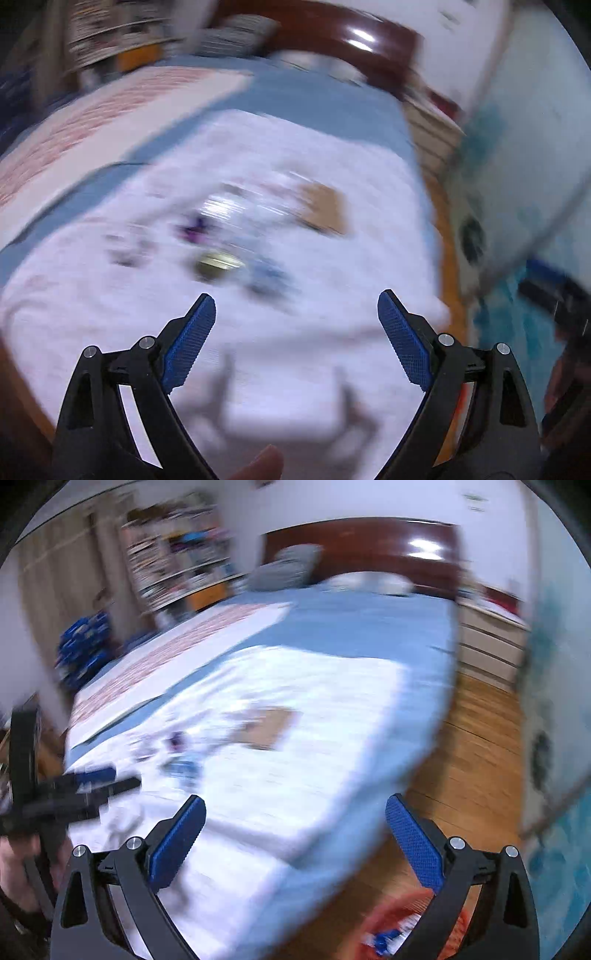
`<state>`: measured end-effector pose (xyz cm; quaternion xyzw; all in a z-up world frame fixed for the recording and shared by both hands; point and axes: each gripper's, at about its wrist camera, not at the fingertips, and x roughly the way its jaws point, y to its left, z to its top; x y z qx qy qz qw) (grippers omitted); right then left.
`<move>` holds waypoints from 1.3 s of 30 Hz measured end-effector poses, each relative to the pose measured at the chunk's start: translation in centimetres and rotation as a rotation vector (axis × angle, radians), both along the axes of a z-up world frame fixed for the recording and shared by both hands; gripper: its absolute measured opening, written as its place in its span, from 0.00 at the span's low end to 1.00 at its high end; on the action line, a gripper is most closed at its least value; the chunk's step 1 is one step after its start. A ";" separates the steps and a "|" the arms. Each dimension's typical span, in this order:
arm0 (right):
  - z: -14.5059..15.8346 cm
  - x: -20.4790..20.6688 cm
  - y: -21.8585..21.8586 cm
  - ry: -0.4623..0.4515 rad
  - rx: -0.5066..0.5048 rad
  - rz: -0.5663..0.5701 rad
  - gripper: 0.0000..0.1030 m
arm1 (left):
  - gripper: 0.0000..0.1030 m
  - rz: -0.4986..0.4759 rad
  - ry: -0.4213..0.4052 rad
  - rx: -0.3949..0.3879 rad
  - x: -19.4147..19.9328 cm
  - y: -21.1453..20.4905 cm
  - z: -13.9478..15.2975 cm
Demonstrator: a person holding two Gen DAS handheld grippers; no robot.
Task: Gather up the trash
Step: 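Grasp the clear plastic bottle with the right tool while the left tool grasps crumpled paper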
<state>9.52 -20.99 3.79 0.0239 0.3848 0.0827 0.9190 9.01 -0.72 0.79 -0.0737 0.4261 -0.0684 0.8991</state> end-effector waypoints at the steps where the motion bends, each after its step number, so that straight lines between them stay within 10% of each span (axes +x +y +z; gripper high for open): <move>1: -0.4 1.6 2.9 0.008 -0.013 0.045 0.94 | 0.87 0.061 -0.005 -0.002 0.5 3.0 0.2; 12: -8.8 9.7 18.9 0.133 -0.064 0.202 0.94 | 0.87 0.354 0.101 -0.151 2.9 19.7 -3.3; 17: -12.3 11.7 19.0 0.243 0.047 0.171 0.88 | 0.87 0.341 0.138 -0.199 3.9 20.6 -4.8; 20: -13.0 11.9 18.7 0.252 0.106 0.186 0.33 | 0.87 0.336 0.165 -0.223 5.0 20.2 -5.7; 21: -13.1 11.8 18.7 0.245 0.100 0.177 0.30 | 0.87 0.328 0.177 -0.230 5.6 19.9 -6.1; 39: -6.1 1.3 8.1 0.157 0.326 0.197 0.29 | 0.87 0.295 0.249 0.020 11.8 16.2 -11.1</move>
